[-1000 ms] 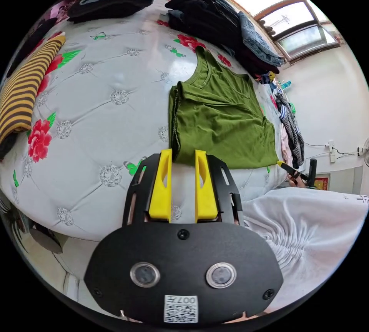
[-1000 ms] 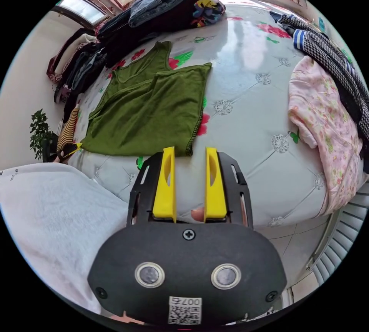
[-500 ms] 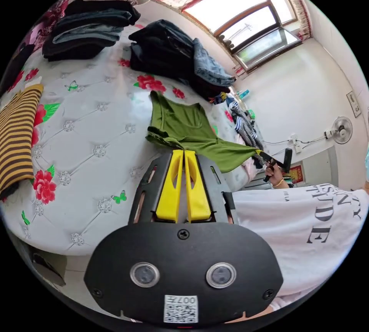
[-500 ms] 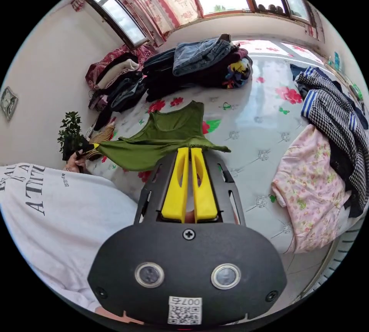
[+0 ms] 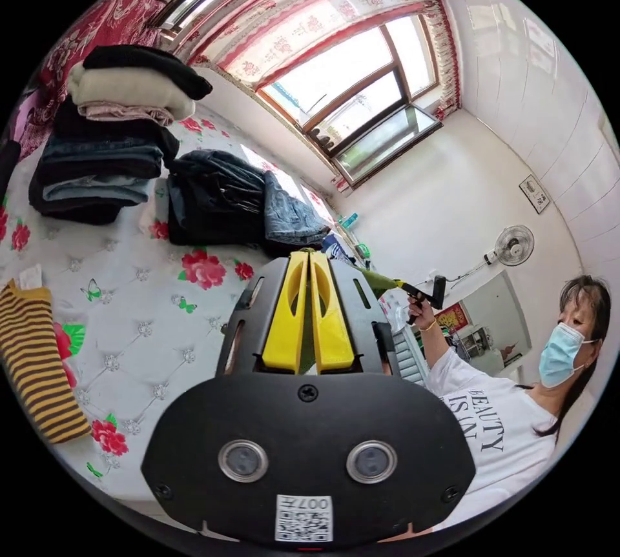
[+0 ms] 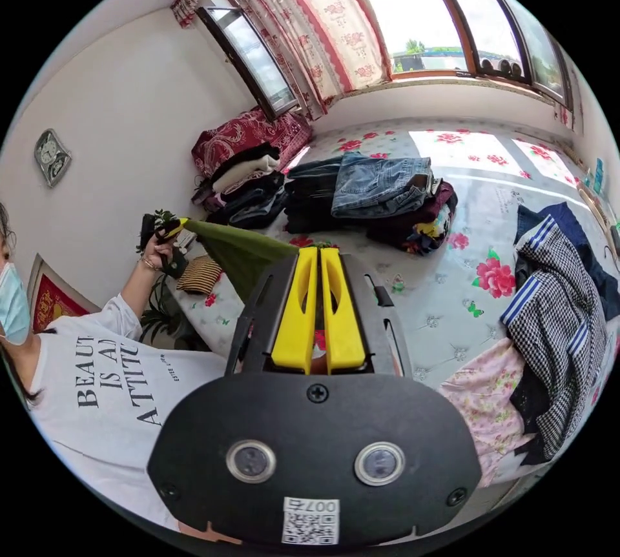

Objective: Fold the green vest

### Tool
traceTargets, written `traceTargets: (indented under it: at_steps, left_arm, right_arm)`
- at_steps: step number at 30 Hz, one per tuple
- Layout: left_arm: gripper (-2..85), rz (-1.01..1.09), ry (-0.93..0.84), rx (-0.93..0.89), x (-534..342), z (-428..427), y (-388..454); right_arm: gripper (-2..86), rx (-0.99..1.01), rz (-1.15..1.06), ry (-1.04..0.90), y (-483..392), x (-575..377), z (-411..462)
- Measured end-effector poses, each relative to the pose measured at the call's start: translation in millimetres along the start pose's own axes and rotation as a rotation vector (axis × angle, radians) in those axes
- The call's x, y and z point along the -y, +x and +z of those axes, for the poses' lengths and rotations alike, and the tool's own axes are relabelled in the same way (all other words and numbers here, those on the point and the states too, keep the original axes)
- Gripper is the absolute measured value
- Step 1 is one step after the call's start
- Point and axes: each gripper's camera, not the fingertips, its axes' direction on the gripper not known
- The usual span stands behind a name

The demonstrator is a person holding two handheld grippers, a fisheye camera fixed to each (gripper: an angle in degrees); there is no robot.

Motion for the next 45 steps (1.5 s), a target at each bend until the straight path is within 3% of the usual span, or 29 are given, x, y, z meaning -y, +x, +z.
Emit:
traceTargets:
  at_steps: [4, 9, 14, 19, 27, 36, 45]
  left_arm:
    - [-1.0, 0.082, 0.102, -0.013, 17, -34, 22]
    - [-1.0, 0.147, 0.088, 0.023, -24, -49, 13]
    - [-1.0, 0.059, -0.050, 0.068, -103, -27, -44]
    - [-1.0, -0.206, -0.278, 0.178, -230, 25, -137]
    - [-1.0, -0.489, -0.321, 0.132, -345, 8, -185]
    - [-1.0, -0.340, -0.240, 0.045, -291, -25, -163]
    - [-0.8, -0.351, -0.118, 0.003, -173, 9, -225]
  right_arm:
    - [-0.3, 0.043, -0.049, 0.133, -10, 16, -33]
    - [-0.3, 0.058, -0.169, 0.193, -19, -10, -54]
    - [-0.2, 0.042, -0.128, 0.015, 7, -62, -13]
    - [-0.3, 0.030, 0.127, -0.247, 63, -161, 70]
    - [-0.3, 0.068, 0.397, -0.453, 99, -266, 107]
    - [-0.3, 0.215, 0.418, -0.279, 111, -232, 46]
    - [-0.2, 0.343, 0.414, -0.139, 164, -113, 62]
